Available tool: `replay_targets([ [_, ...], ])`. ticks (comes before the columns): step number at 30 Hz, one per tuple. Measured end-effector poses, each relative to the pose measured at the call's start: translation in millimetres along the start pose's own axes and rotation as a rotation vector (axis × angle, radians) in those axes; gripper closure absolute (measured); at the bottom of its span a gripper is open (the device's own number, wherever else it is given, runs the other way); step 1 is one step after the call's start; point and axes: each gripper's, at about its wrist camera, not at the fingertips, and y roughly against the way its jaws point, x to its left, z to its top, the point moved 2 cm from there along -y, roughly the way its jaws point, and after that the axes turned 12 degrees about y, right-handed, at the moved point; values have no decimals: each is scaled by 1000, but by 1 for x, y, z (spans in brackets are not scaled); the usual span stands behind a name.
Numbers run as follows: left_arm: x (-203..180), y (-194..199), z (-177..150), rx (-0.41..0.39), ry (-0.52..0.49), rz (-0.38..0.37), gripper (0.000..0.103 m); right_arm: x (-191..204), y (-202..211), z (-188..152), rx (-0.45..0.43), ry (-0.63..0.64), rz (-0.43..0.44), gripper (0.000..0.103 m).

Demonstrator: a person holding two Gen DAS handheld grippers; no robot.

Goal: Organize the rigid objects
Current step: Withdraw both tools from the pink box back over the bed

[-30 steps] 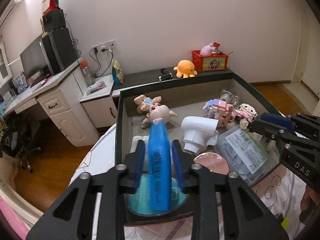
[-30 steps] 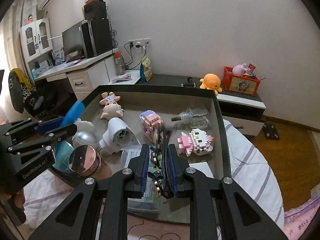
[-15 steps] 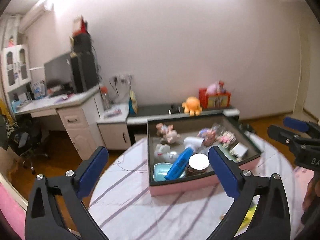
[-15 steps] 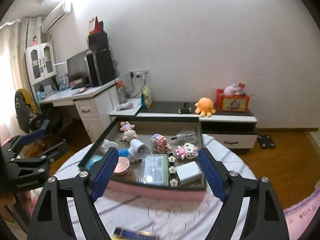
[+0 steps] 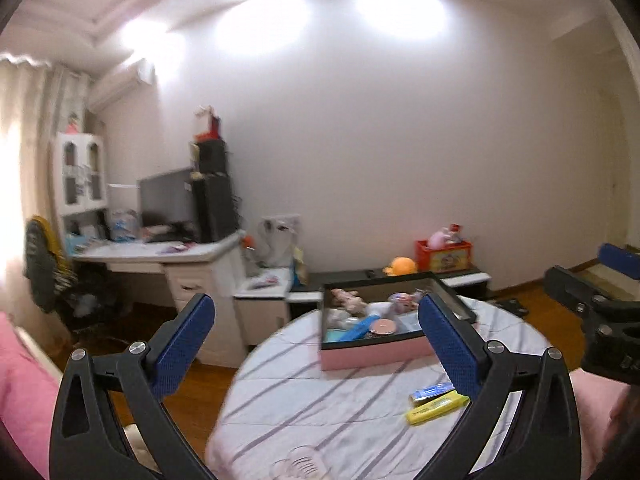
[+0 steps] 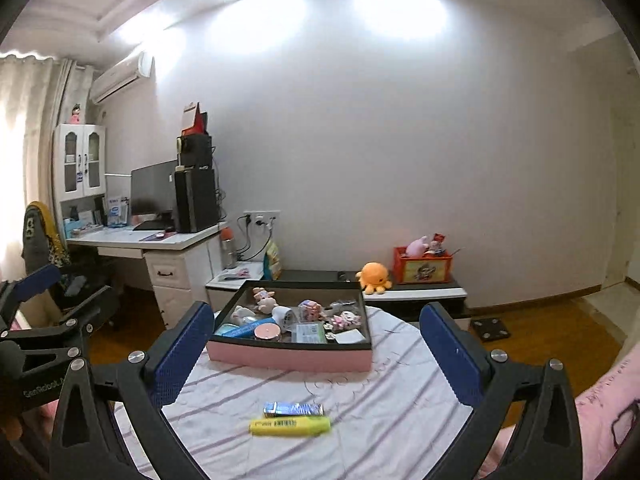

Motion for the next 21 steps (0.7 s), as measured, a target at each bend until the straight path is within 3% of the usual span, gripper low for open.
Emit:
replay_targets([
  [8,-1,33,6,-19,24,-49,0,6,29,3,-31,7,-26,0],
  [21,-2,40,1,13,20,-60,0,9,54,-3,-47,18,-43,0],
])
